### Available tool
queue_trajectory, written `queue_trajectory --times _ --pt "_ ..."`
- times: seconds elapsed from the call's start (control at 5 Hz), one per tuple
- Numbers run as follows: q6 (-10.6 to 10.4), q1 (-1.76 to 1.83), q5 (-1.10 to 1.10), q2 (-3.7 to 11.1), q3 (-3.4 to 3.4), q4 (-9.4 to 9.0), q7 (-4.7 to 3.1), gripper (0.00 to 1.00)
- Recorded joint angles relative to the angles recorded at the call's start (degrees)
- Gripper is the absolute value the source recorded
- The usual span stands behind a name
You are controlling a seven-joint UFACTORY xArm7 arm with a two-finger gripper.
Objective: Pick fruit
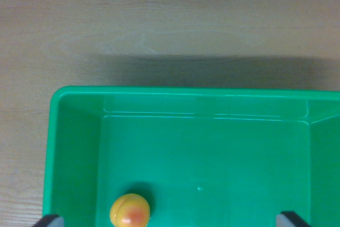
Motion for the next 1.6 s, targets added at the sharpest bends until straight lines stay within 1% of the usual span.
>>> queue_trajectory --times 0.2,0.4,0.6,0.8,1.0,1.2,1.4,1.6 --pt "0.0 0.0 0.0 0.0 0.0 0.0 0.0 0.0" --pt "-1.3 0.2 -0.07 0.38 0.22 -1.21 -0.15 0.0" --pt "-1.3 0.2 -0.07 0.38 0.22 -1.21 -0.15 0.0" --pt "-2.9 0.44 -0.16 0.83 0.47 -2.65 -0.32 0.0" --pt "-2.9 0.44 -0.16 0.83 0.47 -2.65 -0.32 0.0" --pt "-4.7 0.71 -0.25 1.35 0.77 -4.32 -0.53 0.0" --pt "-4.7 0.71 -0.25 1.35 0.77 -4.32 -0.53 0.0" --pt "-6.7 1.02 -0.36 1.93 1.1 -6.16 -0.75 0.0"
